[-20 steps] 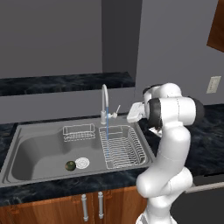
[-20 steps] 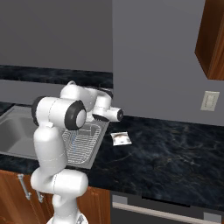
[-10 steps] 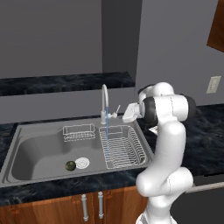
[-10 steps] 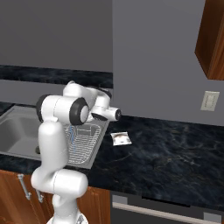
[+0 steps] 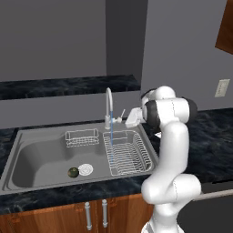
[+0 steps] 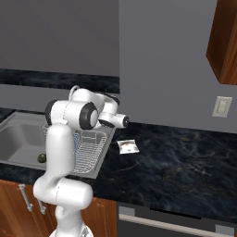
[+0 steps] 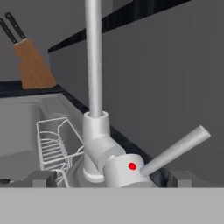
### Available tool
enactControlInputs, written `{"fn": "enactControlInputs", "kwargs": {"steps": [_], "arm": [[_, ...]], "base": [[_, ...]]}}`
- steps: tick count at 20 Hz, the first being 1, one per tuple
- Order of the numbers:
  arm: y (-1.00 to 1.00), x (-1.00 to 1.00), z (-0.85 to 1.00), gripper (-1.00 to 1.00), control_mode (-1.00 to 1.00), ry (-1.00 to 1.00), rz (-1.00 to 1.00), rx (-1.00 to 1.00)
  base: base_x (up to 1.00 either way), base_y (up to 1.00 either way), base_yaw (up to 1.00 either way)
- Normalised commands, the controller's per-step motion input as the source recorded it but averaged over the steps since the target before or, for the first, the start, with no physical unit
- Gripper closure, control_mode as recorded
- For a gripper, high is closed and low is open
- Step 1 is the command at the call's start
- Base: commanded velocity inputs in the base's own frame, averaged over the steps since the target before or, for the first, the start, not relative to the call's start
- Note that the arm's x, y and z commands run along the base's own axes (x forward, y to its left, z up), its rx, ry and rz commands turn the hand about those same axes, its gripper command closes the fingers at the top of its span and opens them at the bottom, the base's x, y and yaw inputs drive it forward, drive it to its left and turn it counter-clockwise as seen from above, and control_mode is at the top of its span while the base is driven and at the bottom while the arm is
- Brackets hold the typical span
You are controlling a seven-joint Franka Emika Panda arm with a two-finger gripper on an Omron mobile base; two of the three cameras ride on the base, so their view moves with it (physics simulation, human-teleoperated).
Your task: Turn on the sink faucet. Then move the squash from the counter to the sink. Turn off the sink. Move the vegetable from the sink to the pot next to the stove. Finally move the pot to the front left burner.
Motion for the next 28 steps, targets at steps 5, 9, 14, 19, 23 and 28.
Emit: {"fn": "enactControlInputs", "kwargs": {"steps": [5, 9, 14, 19, 23, 28], "arm": [[0.00, 0.18, 0.01, -1.00, -1.00, -0.04, 0.08, 0.01], [0.00, 0.03, 0.03, -1.00, -1.00, -0.03, 0.11, 0.01], [0.00, 0.15, 0.01, -1.00, -1.00, 0.00, 0.10, 0.00], [0.00, 0.28, 0.00, -1.00, -1.00, 0.00, 0.07, 0.00], [0.01, 0.13, 0.02, -1.00, -1.00, 0.00, 0.09, 0.00], [0.10, 0.00, 0.02, -1.00, -1.00, -0.01, 0.09, 0.00]], "base": [[0.00, 0.00, 0.00], [0.00, 0.00, 0.00], [0.00, 0.00, 0.00], [0.00, 0.00, 0.00], [0.00, 0.00, 0.00], [0.00, 0.00, 0.00]]}}
